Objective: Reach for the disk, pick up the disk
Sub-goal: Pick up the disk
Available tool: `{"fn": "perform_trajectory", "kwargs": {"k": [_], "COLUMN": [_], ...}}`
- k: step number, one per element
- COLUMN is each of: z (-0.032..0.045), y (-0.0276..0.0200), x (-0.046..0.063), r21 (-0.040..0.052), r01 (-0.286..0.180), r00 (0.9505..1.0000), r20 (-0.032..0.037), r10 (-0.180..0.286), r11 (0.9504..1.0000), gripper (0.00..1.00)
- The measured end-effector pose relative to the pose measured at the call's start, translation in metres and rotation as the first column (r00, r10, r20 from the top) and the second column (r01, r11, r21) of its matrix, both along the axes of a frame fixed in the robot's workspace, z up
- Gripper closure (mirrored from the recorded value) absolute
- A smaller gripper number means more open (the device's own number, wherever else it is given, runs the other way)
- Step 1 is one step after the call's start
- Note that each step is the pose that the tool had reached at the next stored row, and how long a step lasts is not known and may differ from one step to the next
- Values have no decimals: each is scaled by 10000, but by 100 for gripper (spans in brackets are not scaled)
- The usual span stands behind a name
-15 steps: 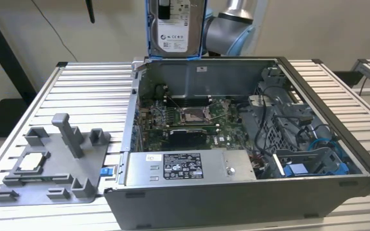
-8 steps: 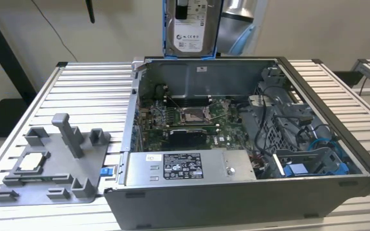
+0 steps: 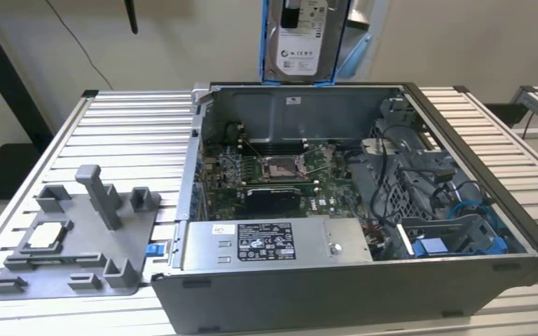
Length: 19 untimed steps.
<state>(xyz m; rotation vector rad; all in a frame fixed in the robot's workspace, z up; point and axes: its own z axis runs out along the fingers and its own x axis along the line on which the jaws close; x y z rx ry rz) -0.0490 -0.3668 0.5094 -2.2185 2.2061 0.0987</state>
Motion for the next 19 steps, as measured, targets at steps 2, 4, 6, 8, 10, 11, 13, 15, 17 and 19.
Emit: {"fn": "perform_trajectory", "kwargs": {"k": [2, 4, 6, 8, 10, 11, 13, 15, 17, 19], "z": [0, 0, 0, 0, 0, 0, -1, 0, 0, 0], "y": [0, 0, 0, 0, 0, 0, 0, 0, 0, 0], "x": [82, 160, 241, 321, 402, 443, 519, 597, 679, 759], "r21": [-1, -1, 1, 1, 0, 1, 1, -1, 1, -1], "r01": [-3, -6, -9, -11, -13, -13, -15, -17, -19, -20], "r00": [10000, 10000, 10000, 10000, 10000, 10000, 10000, 10000, 10000, 10000], "r20": [-4, -7, -10, -14, -18, -20, -24, -27, -31, -36], "r10": [3, 6, 9, 11, 13, 13, 15, 17, 19, 20], "r11": [10000, 10000, 10000, 10000, 10000, 10000, 10000, 10000, 10000, 10000], "gripper": [100, 100, 100, 100, 100, 100, 100, 100, 100, 100]}}
